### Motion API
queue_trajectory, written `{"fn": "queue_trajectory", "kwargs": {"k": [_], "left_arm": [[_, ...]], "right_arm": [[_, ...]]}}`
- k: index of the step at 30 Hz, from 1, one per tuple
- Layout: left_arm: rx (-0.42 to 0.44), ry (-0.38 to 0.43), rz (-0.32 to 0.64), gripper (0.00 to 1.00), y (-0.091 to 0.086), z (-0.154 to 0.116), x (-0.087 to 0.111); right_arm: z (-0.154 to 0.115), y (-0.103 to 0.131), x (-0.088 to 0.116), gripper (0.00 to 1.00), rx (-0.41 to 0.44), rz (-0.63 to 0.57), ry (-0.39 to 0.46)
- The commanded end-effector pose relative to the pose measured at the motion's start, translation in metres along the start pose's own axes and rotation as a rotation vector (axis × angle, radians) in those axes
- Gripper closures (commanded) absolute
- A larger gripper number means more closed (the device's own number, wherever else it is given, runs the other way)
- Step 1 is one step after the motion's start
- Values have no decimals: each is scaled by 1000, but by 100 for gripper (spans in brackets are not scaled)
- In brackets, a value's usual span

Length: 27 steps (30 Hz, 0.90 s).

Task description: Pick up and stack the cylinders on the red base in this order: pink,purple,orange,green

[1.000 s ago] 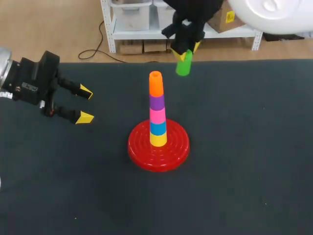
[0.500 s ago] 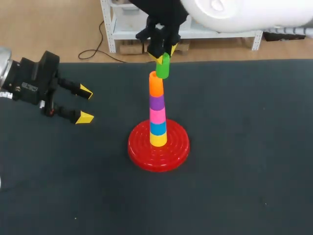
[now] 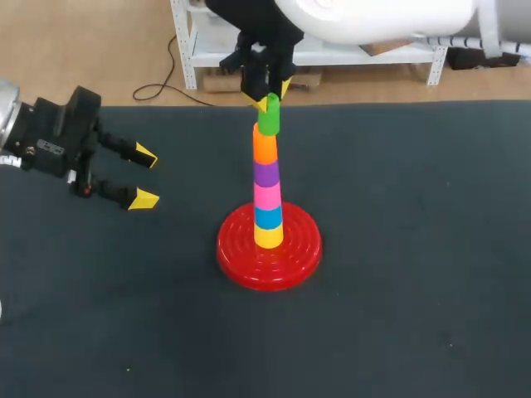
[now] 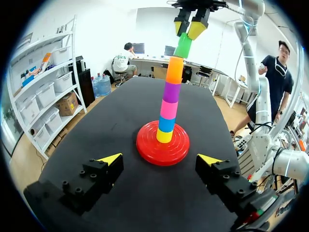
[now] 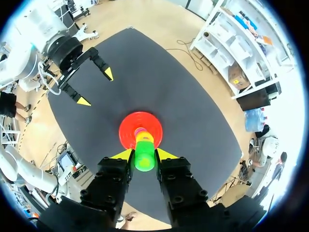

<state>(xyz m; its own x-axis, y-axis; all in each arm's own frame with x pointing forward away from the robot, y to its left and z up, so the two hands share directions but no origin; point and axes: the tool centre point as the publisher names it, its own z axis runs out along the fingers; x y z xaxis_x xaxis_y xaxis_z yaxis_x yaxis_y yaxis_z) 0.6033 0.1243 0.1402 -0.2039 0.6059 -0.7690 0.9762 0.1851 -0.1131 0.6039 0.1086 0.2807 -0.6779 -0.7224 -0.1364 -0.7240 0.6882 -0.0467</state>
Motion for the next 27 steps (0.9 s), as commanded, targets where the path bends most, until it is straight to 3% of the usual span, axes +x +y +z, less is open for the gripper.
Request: {"fn": "queue_trajectory", "kwargs": {"k": [1, 27], "left_arm": [[-1, -4, 3, 0, 0, 0, 1], [-1, -4, 3, 0, 0, 0, 1]], "right_arm": [[2, 0, -4, 100, -5, 1, 7], [26, -3, -19, 100, -6, 16, 73]]}}
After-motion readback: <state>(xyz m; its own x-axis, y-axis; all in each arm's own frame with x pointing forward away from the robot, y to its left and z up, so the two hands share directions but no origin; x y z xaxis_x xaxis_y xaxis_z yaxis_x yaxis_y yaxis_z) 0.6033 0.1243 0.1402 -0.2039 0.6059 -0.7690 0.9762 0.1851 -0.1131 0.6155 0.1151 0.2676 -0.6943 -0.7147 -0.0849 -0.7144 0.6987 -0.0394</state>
